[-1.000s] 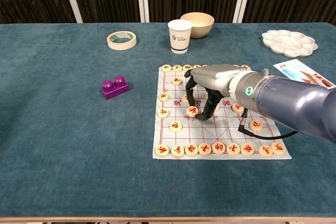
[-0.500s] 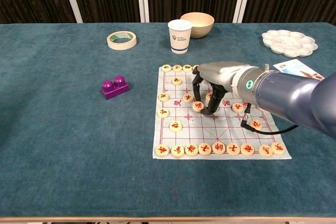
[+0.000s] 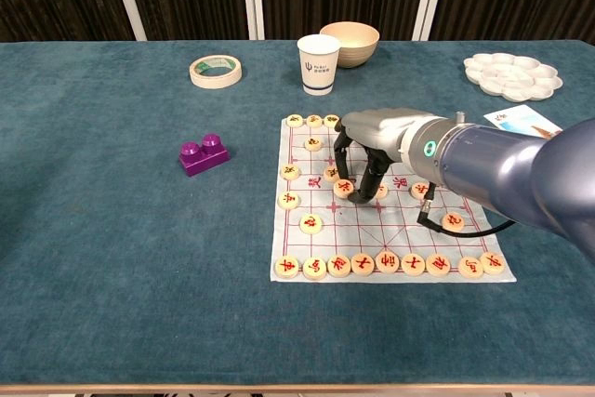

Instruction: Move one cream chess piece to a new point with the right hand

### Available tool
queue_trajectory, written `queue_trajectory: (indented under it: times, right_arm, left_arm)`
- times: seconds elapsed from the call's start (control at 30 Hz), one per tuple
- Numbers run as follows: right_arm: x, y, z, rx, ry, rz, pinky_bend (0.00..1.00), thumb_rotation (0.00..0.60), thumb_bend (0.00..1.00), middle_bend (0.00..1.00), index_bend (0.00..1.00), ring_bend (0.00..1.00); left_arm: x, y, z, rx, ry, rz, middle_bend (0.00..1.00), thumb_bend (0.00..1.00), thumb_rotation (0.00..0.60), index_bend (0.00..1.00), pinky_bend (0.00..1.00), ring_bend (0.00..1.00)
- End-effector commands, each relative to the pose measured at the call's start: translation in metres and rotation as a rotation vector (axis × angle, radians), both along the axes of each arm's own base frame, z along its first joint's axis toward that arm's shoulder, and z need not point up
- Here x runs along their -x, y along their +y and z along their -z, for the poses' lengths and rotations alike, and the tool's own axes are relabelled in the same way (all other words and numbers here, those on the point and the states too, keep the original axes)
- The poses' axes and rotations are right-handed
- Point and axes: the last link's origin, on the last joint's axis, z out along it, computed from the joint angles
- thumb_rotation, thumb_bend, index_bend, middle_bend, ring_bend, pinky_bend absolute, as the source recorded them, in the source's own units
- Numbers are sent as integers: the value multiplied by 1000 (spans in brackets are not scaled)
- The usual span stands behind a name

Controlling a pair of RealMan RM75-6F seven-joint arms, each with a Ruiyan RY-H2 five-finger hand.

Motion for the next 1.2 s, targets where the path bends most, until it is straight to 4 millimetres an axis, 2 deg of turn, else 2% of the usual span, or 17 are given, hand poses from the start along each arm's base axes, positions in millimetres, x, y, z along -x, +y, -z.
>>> queue_trajectory:
  times: [0.03,1.2]
  right_arm:
    - [-1,-1,1,4,4,4,87,600,379,0,556,0]
    - [-6,-3,5,1,21,17,87,600,379,0,504,0]
  left_arm:
    - [0,0,0,0,0,0,0,0,600,110,0,0]
    - [0,1,0,3,-3,1,0,0,600,110,0,0]
